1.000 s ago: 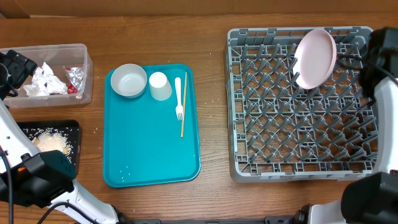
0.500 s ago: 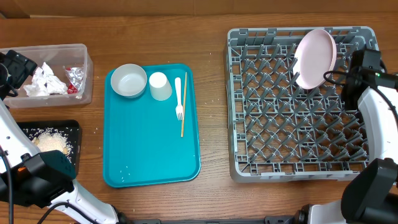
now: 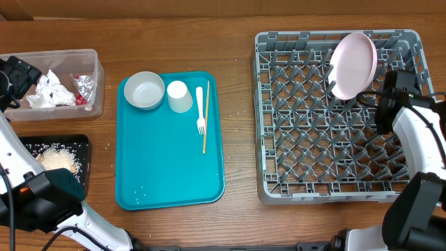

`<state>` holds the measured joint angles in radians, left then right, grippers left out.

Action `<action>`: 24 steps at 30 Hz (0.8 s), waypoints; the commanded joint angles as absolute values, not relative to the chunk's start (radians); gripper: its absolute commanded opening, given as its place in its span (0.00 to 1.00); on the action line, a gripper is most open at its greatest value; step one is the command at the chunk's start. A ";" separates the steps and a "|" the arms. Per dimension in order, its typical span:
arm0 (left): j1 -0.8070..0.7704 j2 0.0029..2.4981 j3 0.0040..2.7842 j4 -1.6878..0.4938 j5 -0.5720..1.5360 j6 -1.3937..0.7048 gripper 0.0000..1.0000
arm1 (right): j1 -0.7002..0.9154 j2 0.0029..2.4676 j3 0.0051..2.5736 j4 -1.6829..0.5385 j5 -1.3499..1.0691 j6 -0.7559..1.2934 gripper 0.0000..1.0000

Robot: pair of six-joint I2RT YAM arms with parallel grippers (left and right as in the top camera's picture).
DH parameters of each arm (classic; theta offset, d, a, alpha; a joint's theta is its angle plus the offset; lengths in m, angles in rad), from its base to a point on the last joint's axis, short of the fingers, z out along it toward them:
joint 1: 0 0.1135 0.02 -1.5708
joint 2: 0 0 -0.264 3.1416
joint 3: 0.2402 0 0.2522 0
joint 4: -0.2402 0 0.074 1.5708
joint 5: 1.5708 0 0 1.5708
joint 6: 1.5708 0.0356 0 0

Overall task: Sort waste into correct bins and load items into the dishwasher rack
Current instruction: 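Lower the bowl upright at the rack's right edge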

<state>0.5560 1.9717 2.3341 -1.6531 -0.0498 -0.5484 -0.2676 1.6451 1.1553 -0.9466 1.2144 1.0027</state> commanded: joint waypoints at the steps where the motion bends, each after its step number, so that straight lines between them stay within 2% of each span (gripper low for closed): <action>1: 0.550 1.975 2.329 -1.651 -0.062 -0.561 1.00 | -0.271 1.634 1.136 -0.943 1.254 1.021 0.13; 7: 0.550 1.975 2.329 -1.651 -0.062 -0.561 1.00 | -0.268 1.634 1.135 -0.943 1.254 1.021 0.12; 10: 0.550 1.975 2.329 -1.651 -0.062 -0.561 1.00 | -0.257 1.634 1.135 -0.944 1.257 1.018 0.04; 17: 0.550 1.975 2.329 -1.651 -0.062 -0.561 1.00 | -0.250 1.634 1.135 -0.921 1.292 1.012 0.04; 24: 0.550 1.975 2.329 -1.651 -0.062 -0.561 1.00 | -0.240 1.641 1.131 -0.826 1.260 0.831 0.04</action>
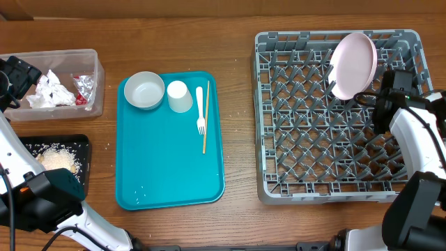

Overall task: Sort waste into correct bins and load items into the dishwasher rack
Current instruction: 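Lower the bowl upright at the rack's right edge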

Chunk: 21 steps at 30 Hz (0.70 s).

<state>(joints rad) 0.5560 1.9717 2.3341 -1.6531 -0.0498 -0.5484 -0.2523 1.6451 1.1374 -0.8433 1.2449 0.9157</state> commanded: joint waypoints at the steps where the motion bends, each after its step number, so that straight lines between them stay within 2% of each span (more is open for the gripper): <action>1: 0.550 1.975 2.329 -1.651 -0.062 -0.561 1.00 | -0.239 1.644 1.131 -0.818 1.260 0.820 0.04; 10: 0.550 1.975 2.329 -1.651 -0.062 -0.561 1.00 | -0.239 1.684 1.131 -0.800 1.256 0.802 0.06; 21: 0.550 1.975 2.329 -1.651 -0.062 -0.561 1.00 | -0.231 1.699 1.134 -0.786 1.256 0.802 0.22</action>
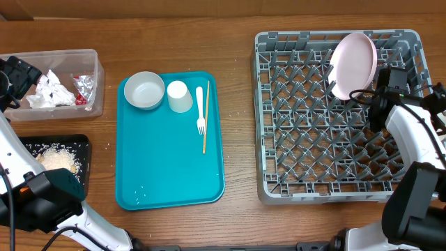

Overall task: Sort waste into correct bins and load items into the dishwasher rack
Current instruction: 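Lower the bowl upright at the rack's right edge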

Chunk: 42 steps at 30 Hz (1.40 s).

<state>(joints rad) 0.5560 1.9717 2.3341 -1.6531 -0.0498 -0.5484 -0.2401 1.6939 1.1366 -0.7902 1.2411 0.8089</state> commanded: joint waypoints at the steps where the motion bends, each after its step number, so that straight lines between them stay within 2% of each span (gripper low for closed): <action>1: 0.550 1.975 2.329 -1.651 -0.062 -0.561 1.00 | -0.230 1.699 1.134 -0.785 1.256 0.802 0.24; 5: 0.550 1.975 2.329 -1.651 -0.062 -0.561 1.00 | -0.214 1.698 1.144 -0.775 1.256 0.802 0.34; 9: 0.550 1.975 2.329 -1.651 -0.062 -0.561 1.00 | -0.192 1.694 1.169 -0.775 1.273 0.789 0.50; 13: 0.550 1.975 2.329 -1.651 -0.062 -0.561 1.00 | -0.176 1.667 1.206 -0.778 1.272 0.776 0.72; 17: 0.550 1.975 2.329 -1.651 -0.062 -0.561 1.00 | -0.175 1.622 1.256 -0.783 1.050 0.667 0.79; 23: 0.550 1.975 2.329 -1.651 -0.062 -0.561 1.00 | -0.200 1.590 1.298 -0.767 0.524 0.385 0.81; 26: 0.550 1.975 2.329 -1.651 -0.062 -0.561 1.00 | -0.226 1.596 1.296 -0.786 0.362 0.313 0.81; 36: 0.550 1.975 2.329 -1.651 -0.062 -0.561 1.00 | -0.348 1.602 1.295 -0.871 0.271 0.314 0.64; 42: 0.550 1.975 2.329 -1.651 -0.062 -0.561 1.00 | -0.362 1.632 1.295 -0.892 0.256 0.314 0.58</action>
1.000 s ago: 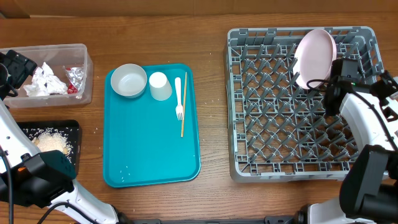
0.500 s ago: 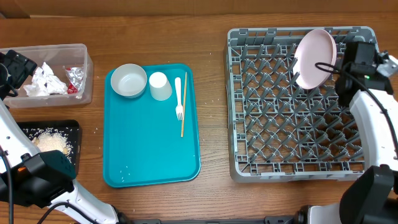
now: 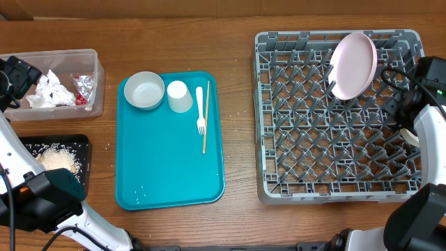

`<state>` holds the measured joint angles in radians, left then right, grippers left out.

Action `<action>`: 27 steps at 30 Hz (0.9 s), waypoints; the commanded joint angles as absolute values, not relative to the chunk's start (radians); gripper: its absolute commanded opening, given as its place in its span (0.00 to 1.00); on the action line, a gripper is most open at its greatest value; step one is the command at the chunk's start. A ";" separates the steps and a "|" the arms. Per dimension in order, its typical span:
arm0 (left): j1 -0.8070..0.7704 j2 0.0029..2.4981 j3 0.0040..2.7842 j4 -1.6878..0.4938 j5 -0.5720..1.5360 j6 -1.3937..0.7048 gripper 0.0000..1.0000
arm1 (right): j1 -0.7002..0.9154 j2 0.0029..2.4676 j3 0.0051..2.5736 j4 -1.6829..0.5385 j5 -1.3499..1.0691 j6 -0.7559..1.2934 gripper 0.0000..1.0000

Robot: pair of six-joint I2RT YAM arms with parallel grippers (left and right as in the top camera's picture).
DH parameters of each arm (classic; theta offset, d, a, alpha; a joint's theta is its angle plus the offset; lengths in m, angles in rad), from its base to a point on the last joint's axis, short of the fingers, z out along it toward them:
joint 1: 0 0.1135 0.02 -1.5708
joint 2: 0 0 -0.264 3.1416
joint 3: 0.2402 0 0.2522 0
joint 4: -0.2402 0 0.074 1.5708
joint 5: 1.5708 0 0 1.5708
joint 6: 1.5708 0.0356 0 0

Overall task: Sort waste into correct bins and load items into the dishwasher rack
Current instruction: 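Lower the bowl upright at the rack's right edge, then set the white bowl down in the rack's right side and open the right gripper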

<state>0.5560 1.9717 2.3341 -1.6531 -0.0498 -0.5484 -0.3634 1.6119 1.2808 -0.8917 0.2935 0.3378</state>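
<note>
A pink plate (image 3: 353, 64) stands on edge in the back right of the grey dishwasher rack (image 3: 279, 189). My right gripper (image 3: 426, 73) sits over the rack's right rim, just right of the plate and apart from it; its fingers do not show clearly. On the teal tray (image 3: 167, 174) are a white bowl (image 3: 144, 90), an upturned white cup (image 3: 179, 96), a white fork (image 3: 200, 108) and a wooden chopstick (image 3: 205, 129). My left gripper (image 3: 12, 78) is at the far left edge beside the clear bin (image 3: 98, 78), its jaws unclear.
The clear bin holds crumpled paper (image 3: 50, 92) and a red-and-silver wrapper (image 3: 83, 87). A black bin (image 3: 85, 144) at the front left holds crumbly food waste (image 3: 57, 161). Bare wood lies between tray and rack.
My right gripper has moved from the plate's lower right edge to the right, over the rack's right rim. The plate stays standing in the rack. Nothing else has changed.
My right gripper stayed close to the lower right edge of the pink plate standing in the rack through the three earlier moments, shifting only slightly. Now it is off to the right of the plate. The left arm and the tray items have not moved.
</note>
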 commanded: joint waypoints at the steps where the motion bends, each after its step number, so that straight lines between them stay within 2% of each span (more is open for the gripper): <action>1: 0.550 1.975 2.329 -1.651 -0.062 -0.561 1.00 | -0.362 1.639 1.295 -0.893 0.255 0.314 0.55; 2: 0.550 1.975 2.329 -1.651 -0.062 -0.561 1.00 | -0.362 1.645 1.295 -0.892 0.255 0.314 0.49; 5: 0.550 1.975 2.329 -1.651 -0.062 -0.561 1.00 | -0.362 1.648 1.295 -0.893 0.244 0.314 0.20; 7: 0.550 1.975 2.329 -1.651 -0.062 -0.561 1.00 | -0.362 1.646 1.299 -0.898 0.228 0.314 0.07; 8: 0.550 1.975 2.329 -1.651 -0.062 -0.561 1.00 | -0.362 1.643 1.302 -0.906 0.222 0.314 0.04; 19: 0.550 1.975 2.329 -1.651 -0.062 -0.561 1.00 | -0.362 1.534 1.457 -1.092 0.101 0.296 0.04; 27: 0.550 1.975 2.329 -1.651 -0.062 -0.561 1.00 | -0.362 1.494 1.465 -1.152 -0.443 0.094 0.04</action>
<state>0.5560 1.9717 2.3341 -1.6531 -0.0498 -0.5484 -0.3656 1.5005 1.4448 -1.1492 -0.1593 0.2115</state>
